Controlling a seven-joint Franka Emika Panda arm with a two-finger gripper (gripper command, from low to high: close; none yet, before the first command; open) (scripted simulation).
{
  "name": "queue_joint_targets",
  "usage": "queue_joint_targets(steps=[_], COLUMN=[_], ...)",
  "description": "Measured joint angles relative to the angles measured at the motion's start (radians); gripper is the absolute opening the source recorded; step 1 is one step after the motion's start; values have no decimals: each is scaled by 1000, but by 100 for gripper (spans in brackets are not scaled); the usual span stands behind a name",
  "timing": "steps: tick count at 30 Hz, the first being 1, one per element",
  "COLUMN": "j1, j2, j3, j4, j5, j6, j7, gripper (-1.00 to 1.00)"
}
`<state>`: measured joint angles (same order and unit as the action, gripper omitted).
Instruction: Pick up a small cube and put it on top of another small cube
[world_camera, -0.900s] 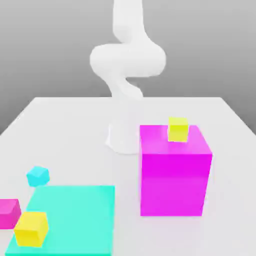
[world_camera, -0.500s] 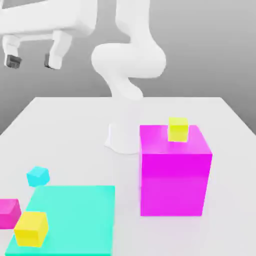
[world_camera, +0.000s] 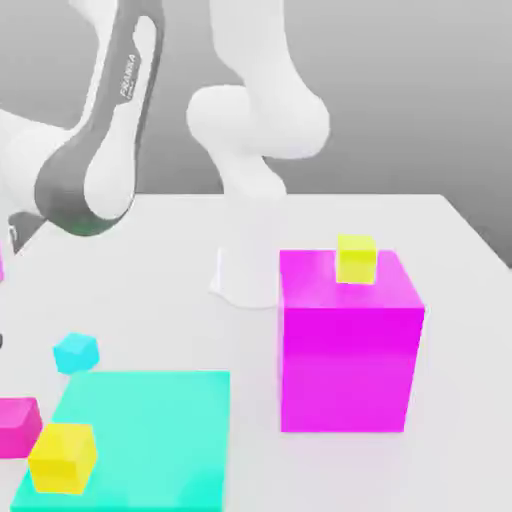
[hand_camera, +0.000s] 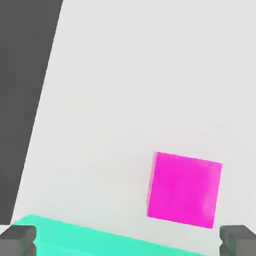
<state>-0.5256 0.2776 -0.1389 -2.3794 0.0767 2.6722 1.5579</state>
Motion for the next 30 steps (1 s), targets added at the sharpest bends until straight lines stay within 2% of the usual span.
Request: queue_joint_targets(steps=[4,5,13,17,22,30], j1=[-33,-39,-37,-13,72,264], j2=[145,174,155,21,-161,-448], j3=[27,34,31,10,78,179], j4=[22,28,24,-4,-53,-135], j5=[52,59,54,9,-62,-64], j6=[104,127,113,8,-121,-326], j7=[-19,-24,-19,8,-18,-150], gripper=[0,-100,-100,-100,-100,-100])
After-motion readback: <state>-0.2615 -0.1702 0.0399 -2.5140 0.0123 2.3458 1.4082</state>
